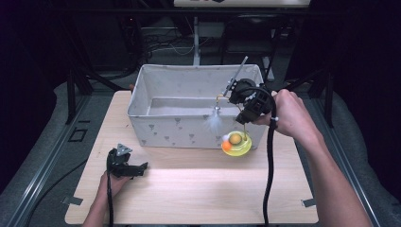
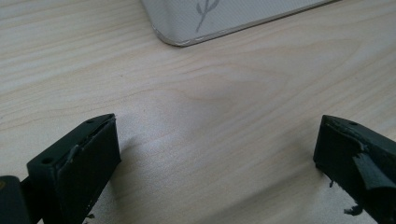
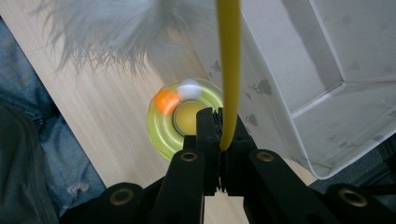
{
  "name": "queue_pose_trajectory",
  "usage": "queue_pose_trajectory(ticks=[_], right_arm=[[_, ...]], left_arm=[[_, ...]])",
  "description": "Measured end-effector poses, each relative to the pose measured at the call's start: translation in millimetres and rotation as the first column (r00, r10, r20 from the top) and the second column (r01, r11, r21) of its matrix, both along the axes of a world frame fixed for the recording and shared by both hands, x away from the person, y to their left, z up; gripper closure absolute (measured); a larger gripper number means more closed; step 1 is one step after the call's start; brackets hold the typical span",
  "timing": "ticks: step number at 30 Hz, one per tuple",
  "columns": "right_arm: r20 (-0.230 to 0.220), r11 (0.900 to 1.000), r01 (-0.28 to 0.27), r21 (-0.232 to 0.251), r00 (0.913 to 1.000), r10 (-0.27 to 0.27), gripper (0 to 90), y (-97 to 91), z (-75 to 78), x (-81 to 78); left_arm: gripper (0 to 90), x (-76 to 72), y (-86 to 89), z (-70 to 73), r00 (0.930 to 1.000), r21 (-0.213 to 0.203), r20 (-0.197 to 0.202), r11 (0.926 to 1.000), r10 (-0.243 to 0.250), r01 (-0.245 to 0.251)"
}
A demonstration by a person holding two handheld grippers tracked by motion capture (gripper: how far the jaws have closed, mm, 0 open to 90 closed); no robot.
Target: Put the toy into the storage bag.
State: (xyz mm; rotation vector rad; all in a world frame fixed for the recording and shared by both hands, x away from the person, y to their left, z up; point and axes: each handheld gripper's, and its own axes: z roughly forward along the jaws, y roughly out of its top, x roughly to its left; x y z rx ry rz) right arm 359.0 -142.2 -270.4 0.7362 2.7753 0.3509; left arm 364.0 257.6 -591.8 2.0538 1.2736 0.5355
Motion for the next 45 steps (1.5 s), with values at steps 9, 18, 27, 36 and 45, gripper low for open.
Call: queue_pose_trajectory(ticks=[9,18,27,36,45], right_arm=[[0.016,1.0000,0.000,-0.001,0.9999,0.000,88.2,-0.4,14.3,2.4],[0.028,1.0000,0.007,0.007,0.9996,-0.007,88.2,1.0,25.5,3.6],[0.035,0.9999,0.014,0.000,0.9993,-0.014,88.3,1.5,33.2,7.1],[0.052,0.9994,0.034,0.008,0.9980,-0.034,88.3,-0.5,47.4,14.9],[0.064,0.9977,0.063,0.025,0.9959,-0.064,88.3,-2.9,61.2,28.0]], left_arm=[[0.4,0.0,0.1,0.1,1.0000,0.002,0.000,1.0000,0.000,0.000],[0.4,0.0,0.4,0.5,1.0000,0.001,-0.005,1.0000,-0.004,0.004],[0.4,-0.1,0.3,0.5,1.0000,0.001,-0.004,1.0000,-0.003,0.003],[0.4,-0.1,0.5,0.8,1.0000,0.005,-0.008,1.0000,-0.005,0.005],[0.4,-0.1,0.5,0.7,1.0000,0.005,-0.007,1.0000,-0.005,0.005]])
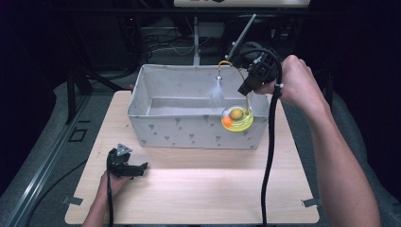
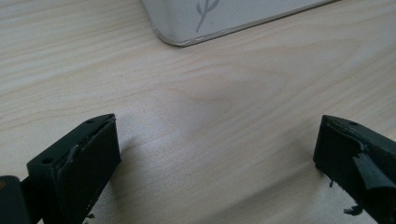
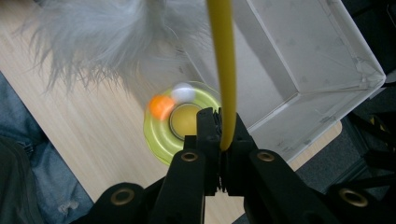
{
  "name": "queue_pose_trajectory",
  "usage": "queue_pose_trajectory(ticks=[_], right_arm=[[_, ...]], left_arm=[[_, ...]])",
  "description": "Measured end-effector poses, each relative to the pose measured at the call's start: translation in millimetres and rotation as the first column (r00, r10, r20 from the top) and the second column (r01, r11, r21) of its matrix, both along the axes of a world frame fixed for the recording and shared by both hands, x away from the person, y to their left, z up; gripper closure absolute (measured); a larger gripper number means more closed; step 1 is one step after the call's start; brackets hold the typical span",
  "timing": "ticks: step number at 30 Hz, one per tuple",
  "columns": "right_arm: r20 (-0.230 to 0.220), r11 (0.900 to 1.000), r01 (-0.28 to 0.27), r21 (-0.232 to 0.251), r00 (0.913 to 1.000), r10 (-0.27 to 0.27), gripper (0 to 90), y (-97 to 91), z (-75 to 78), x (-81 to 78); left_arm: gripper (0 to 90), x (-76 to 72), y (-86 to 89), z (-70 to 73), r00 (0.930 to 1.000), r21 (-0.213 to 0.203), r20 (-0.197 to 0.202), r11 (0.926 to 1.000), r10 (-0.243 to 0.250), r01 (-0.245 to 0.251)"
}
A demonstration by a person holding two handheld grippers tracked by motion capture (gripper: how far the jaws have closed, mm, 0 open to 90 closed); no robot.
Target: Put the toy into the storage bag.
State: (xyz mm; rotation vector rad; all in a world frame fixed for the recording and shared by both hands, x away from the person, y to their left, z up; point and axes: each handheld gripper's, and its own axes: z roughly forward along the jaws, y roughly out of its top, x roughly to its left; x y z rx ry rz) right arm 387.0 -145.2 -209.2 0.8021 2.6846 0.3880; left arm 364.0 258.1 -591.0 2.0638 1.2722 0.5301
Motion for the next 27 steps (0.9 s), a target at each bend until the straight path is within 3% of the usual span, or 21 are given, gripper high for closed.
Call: queue_pose_trajectory(ticks=[19,27], right_arm=[[0.024,0.9950,0.095,0.030,0.9951,-0.096,88.4,-13.9,11.5,37.2],[0.022,0.9901,0.139,0.023,0.9900,-0.139,88.4,-21.5,5.7,55.4]], left_arm=[[0.4,0.0,-0.1,-0.1,1.0000,-0.002,0.000,1.0000,0.001,-0.001],[0.4,0.0,-0.1,-0.1,1.0000,-0.002,0.000,1.0000,0.001,-0.001]])
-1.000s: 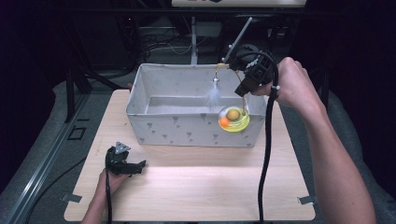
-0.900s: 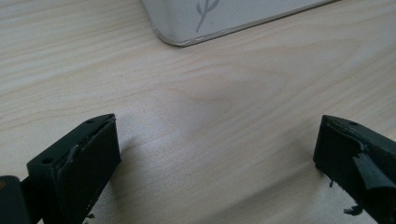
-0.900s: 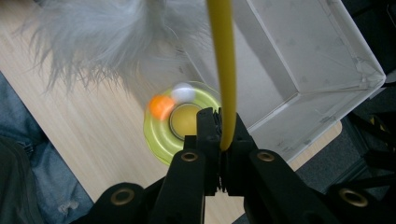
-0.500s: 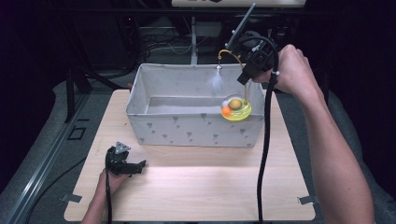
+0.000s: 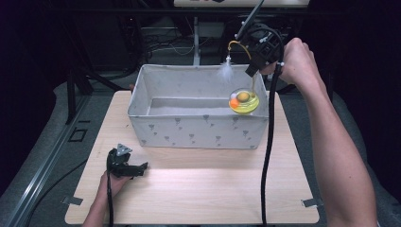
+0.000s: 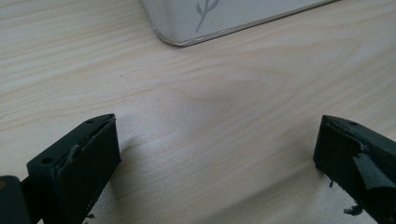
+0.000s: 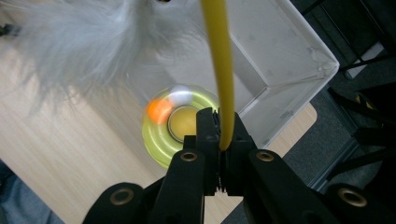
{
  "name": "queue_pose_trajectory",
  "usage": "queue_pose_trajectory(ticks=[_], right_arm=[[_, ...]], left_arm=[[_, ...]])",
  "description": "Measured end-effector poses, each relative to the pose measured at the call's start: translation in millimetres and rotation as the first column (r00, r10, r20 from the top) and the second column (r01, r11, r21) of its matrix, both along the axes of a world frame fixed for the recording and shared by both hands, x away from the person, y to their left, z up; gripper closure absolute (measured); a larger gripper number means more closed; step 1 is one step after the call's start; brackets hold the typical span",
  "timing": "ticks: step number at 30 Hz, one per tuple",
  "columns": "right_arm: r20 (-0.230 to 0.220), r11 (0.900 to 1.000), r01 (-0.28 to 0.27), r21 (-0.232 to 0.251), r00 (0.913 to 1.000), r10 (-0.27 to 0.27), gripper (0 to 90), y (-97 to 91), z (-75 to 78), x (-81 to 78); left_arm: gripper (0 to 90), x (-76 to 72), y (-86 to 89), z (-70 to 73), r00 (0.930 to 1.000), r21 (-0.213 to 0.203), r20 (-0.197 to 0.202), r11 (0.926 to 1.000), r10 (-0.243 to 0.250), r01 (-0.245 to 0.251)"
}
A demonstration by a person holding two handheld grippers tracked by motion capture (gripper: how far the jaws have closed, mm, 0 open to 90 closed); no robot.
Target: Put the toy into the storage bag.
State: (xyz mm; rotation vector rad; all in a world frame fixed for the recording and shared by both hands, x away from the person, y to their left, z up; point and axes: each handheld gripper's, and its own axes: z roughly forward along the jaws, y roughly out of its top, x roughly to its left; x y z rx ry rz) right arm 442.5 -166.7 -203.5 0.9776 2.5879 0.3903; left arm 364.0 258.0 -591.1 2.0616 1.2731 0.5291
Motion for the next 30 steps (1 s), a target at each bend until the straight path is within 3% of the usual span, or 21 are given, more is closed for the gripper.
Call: queue_pose_trajectory(ticks=[3,19,30], right_arm=[[0.004,0.9996,0.025,-0.016,0.9997,-0.025,88.4,-2.9,-2.7,8.6],[0.002,0.9925,0.117,0.035,0.9931,-0.117,88.3,-22.0,-19.5,38.4],[-0.036,0.9890,0.144,0.035,0.9892,-0.142,88.3,-27.8,-47.8,52.4]], left_arm=[[0.4,0.0,0.0,0.0,1.0000,0.000,0.000,1.0000,0.001,-0.001],[0.4,0.1,-0.1,-0.3,1.0000,-0.002,0.003,1.0000,0.001,-0.001],[0.4,0.1,-0.1,-0.3,1.0000,-0.002,0.003,1.0000,0.002,-0.002]])
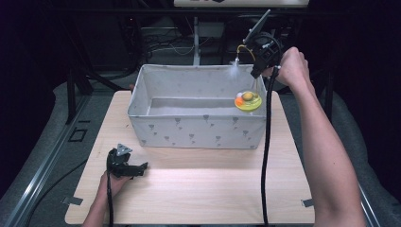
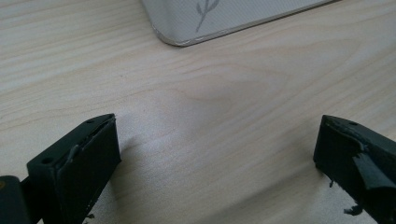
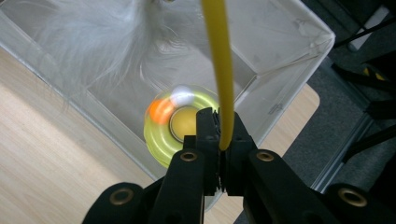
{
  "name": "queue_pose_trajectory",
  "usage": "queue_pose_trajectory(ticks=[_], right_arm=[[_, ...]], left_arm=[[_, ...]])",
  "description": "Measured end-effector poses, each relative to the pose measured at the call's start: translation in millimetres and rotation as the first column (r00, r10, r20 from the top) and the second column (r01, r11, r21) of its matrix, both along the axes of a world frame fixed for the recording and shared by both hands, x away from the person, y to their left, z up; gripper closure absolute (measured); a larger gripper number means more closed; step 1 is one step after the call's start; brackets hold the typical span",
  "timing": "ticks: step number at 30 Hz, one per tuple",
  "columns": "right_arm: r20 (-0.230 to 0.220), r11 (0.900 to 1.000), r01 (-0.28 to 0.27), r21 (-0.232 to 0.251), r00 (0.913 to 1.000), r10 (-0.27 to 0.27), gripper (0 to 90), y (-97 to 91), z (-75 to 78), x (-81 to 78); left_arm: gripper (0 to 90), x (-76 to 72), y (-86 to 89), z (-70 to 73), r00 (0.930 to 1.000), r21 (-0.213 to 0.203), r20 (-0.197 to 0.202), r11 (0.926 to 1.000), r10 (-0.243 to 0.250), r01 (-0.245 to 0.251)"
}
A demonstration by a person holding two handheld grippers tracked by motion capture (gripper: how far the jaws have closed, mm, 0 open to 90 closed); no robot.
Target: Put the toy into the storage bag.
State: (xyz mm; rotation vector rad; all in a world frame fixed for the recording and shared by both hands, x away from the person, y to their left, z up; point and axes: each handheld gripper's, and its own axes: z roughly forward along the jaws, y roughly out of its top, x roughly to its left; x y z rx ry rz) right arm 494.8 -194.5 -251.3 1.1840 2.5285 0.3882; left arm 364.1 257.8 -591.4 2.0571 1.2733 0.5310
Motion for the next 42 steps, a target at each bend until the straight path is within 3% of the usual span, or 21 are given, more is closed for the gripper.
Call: queue_pose_trajectory(ticks=[7,25,42], right_arm=[[-0.029,0.9999,0.009,0.010,0.9995,-0.008,88.3,-5.0,-20.0,3.2],[-0.082,0.9997,0.023,0.010,0.9964,-0.022,88.3,-15.9,-53.1,0.2],[-0.144,0.9988,0.040,0.026,0.9889,-0.036,88.2,-28.1,-93.4,-1.7]], left_arm=[[0.4,0.0,0.0,0.0,1.0000,0.000,0.000,1.0000,0.000,0.000],[0.4,0.0,0.1,0.1,1.0000,0.001,-0.001,1.0000,-0.001,0.001],[0.4,0.0,0.0,0.0,1.0000,0.000,0.000,1.0000,0.000,0.000]])
